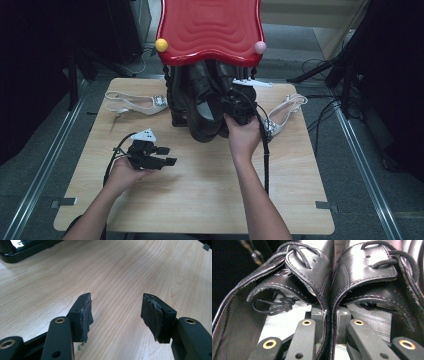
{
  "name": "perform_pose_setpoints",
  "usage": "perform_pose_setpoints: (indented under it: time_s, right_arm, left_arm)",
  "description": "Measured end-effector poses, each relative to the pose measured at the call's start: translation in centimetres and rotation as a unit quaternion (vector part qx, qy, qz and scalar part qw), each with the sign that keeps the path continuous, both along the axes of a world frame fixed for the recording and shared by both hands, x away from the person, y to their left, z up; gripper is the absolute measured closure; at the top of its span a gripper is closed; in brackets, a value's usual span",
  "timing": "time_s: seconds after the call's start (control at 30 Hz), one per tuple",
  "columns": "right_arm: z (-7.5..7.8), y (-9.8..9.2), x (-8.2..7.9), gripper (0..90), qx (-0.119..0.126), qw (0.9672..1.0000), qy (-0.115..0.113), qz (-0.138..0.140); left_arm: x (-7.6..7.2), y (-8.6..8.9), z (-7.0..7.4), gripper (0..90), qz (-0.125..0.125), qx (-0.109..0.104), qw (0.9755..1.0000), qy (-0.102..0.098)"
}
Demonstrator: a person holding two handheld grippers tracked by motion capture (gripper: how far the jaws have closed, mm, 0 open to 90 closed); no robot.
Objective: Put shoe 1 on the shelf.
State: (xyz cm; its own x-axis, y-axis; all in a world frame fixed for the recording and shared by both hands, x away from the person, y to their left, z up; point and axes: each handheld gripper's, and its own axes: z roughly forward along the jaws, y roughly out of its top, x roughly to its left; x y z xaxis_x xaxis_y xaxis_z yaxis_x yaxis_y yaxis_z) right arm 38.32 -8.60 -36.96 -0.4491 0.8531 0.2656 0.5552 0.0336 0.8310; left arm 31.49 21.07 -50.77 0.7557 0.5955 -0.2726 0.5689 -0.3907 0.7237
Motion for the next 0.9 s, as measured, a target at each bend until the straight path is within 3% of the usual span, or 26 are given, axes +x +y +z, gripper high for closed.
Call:
perform_pose_setpoints:
  time_s: [0.2, 0.43, 0.53, 0.67, 0.9]
  right_arm:
    - [-0.1, 1.4, 1.5, 82.7, -0.016, 0.9997, 0.001, -0.020]
    - [-0.3, 1.7, 2.8, 82.7, -0.036, 0.9978, -0.006, -0.055]
    - [-0.5, 1.7, 3.2, 82.7, -0.029, 0.9976, -0.003, -0.063]
    - [-0.5, 2.5, 3.4, 82.7, -0.041, 0.9969, -0.007, -0.068]
    - [-0.6, 3.3, 4.0, 82.2, -0.028, 0.9964, -0.011, -0.080]
  left_arm:
    - [0.0, 0.1, 0.1, 42.4, 0.003, -0.005, 1.0000, -0.002]
    - [0.0, 0.1, 0.1, 42.3, 0.003, -0.002, 1.0000, -0.007]
    - [-0.1, 0.1, 0.1, 42.3, 0.001, -0.002, 1.0000, -0.007]
    - [0.0, 0.1, 0.1, 42.3, 0.002, -0.005, 1.0000, -0.006]
    - [-0.1, 0.0, 0.2, 42.3, 0.000, -0.001, 1.0000, -0.009]
